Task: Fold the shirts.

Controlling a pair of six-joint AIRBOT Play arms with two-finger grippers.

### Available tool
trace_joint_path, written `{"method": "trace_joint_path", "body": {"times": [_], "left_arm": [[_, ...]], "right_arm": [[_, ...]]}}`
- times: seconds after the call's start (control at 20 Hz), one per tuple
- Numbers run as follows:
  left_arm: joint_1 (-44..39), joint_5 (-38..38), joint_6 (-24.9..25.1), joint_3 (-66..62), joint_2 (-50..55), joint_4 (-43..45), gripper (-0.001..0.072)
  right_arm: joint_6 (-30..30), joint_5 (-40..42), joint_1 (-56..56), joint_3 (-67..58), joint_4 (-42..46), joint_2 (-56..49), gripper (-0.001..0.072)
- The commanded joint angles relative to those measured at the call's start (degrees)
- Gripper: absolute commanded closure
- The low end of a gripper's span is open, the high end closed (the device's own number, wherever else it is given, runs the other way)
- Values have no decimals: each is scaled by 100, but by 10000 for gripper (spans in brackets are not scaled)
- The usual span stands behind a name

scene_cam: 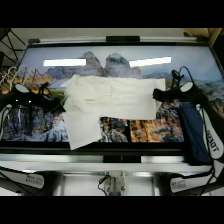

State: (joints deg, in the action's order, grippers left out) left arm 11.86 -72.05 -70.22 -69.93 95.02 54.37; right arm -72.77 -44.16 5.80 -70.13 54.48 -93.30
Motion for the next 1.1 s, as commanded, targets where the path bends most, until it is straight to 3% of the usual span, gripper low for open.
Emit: {"method": "trace_joint_path", "body": {"times": [0.0, 0.35, 0.4, 0.45, 0.5, 0.55, 0.75, 0.9, 1.05], "left_arm": [[2, 2, 162, -4, -4, 0, 677], [-9, -2, 162, -4, -4, 0, 677], [-9, -2, 160, -4, -4, -2, 676], [-9, 0, 162, -4, -4, 0, 677], [-9, -2, 162, -4, -4, 0, 677], [-9, -2, 162, -4, -4, 0, 676], [-9, -2, 162, -4, -4, 0, 677], [-9, -2, 164, -4, -4, 0, 676], [-9, -4, 162, -4, -4, -2, 677]], "right_arm": [[37, 949, 4, -219, -431, -11, 665], [0, 509, 4, -219, -452, -387, 665], [-39, 417, 9, -219, -457, -380, 635], [-83, 289, 11, -219, -463, -354, 497], [-87, 90, 50, -221, -448, -293, 244], [-83, -131, 107, -219, -380, -192, 191], [-358, -1624, 557, -212, 942, 463, 191], [280, -3097, 883, 221, 721, 518, 191], [470, -2608, 693, 831, 557, 511, 191]]}}
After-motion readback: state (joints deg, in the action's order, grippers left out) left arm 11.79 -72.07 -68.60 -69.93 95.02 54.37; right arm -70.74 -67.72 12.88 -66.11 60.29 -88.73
